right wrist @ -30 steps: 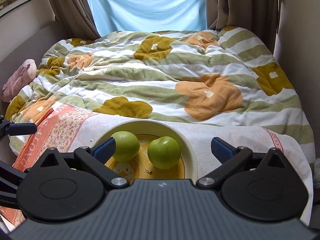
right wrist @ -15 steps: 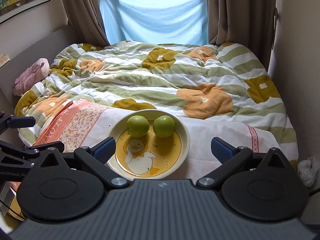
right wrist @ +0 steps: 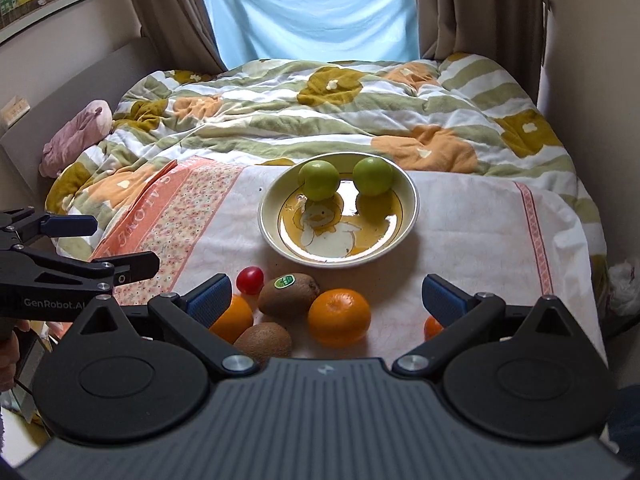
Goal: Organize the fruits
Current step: 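Move both tools back toward the remaining fruit, then grasp the large orange with the left tool while the right tool grasps a kiwi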
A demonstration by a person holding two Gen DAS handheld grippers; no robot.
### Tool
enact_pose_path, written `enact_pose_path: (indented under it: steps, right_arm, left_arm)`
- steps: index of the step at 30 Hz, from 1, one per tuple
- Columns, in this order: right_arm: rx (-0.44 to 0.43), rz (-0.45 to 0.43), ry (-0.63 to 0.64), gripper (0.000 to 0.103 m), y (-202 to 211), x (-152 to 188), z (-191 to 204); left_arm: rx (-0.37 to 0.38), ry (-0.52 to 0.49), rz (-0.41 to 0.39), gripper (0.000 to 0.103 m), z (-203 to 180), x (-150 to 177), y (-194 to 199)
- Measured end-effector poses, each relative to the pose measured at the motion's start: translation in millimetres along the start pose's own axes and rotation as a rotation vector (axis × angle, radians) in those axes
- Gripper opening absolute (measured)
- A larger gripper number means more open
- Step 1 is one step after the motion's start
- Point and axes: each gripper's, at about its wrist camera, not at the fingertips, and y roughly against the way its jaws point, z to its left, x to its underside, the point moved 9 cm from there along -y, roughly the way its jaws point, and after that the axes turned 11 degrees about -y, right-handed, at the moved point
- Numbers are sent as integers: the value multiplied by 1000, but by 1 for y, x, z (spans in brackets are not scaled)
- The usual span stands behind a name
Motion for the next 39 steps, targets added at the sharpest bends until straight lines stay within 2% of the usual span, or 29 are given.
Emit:
enact_pose_path:
  steps: [6, 13, 19, 27, 29, 36, 38, 39]
  right_arm:
    - [82, -2, -134, 103, -10, 21, 6]
    - [221, 12, -286, 103, -34, 49, 7]
    - [284, 44, -363, 103, -55, 74, 9]
    - [325, 45, -414, 103, -67, 89, 13]
    - [329, 48, -432, 103, -68, 91, 11]
    - [338, 55, -429, 103, -70, 90, 12]
    - [336, 58, -426, 103, -72, 90, 12]
    - [334, 60, -426, 103, -73, 90, 12]
  left_arm:
    - [117, -123, -9, 97, 0, 13, -14]
    - [252, -326, -1, 95, -16, 36, -46]
    - [335, -496, 16, 92, -33, 58, -76]
    - [393, -588, -8, 88, -48, 62, -96]
    - [405, -602, -12, 82, -51, 62, -99]
    - [441, -635, -1, 75, -59, 65, -108]
    - [456, -629, 9, 68, -61, 66, -110]
    - [452, -629, 9, 68, -62, 66, -111]
